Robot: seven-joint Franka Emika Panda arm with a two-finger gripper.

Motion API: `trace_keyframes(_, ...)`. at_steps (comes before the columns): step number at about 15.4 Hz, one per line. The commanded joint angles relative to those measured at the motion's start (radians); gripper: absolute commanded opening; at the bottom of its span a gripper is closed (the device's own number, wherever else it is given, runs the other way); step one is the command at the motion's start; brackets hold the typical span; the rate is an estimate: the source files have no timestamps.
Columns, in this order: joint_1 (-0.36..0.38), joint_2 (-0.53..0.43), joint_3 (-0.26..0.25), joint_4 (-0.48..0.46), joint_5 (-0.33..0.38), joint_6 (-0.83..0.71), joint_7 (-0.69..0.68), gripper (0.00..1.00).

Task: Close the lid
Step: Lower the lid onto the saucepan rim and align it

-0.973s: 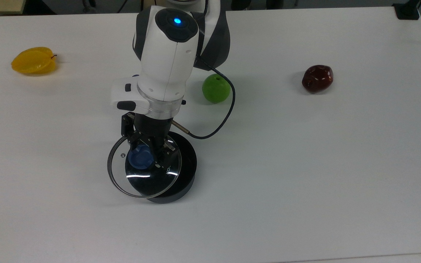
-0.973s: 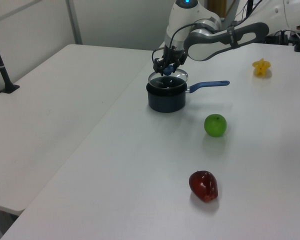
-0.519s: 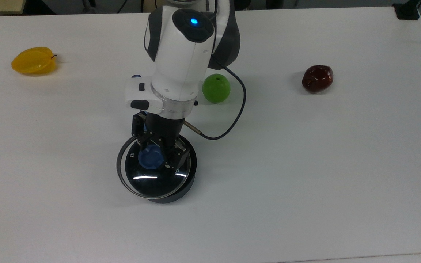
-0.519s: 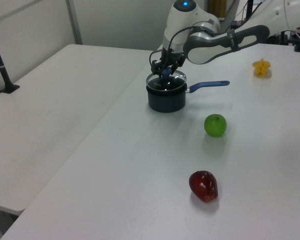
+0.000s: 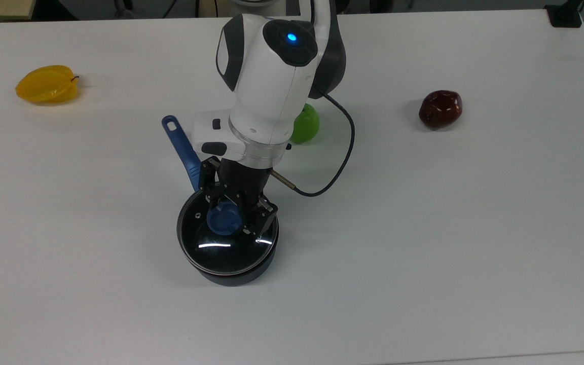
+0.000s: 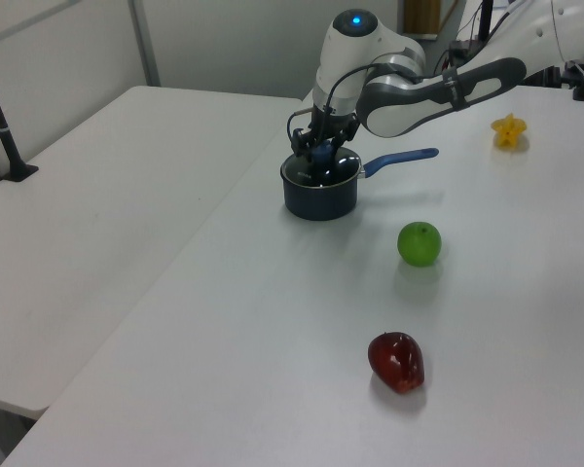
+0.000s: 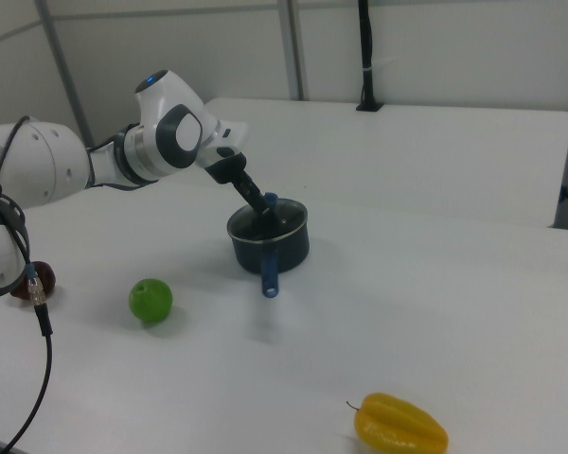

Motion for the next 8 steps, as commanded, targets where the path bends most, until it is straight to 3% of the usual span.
trace_keyframes(1, -0.009, -0.017, 0.021, -0.035, -0.024, 0.016, 0.032, 0.38)
trace_keyframes(3, -0.012, -0.017, 0.021, -0.035, -0.024, 0.016, 0.032, 0.40)
trace_keyframes(7, -0.015, -0.018, 0.023, -0.035, -0.023, 0.015, 0.062, 1.00)
trace_keyframes(8, -0.016, -0.018, 0.021, -0.035, -0.020, 0.015, 0.062, 1.00)
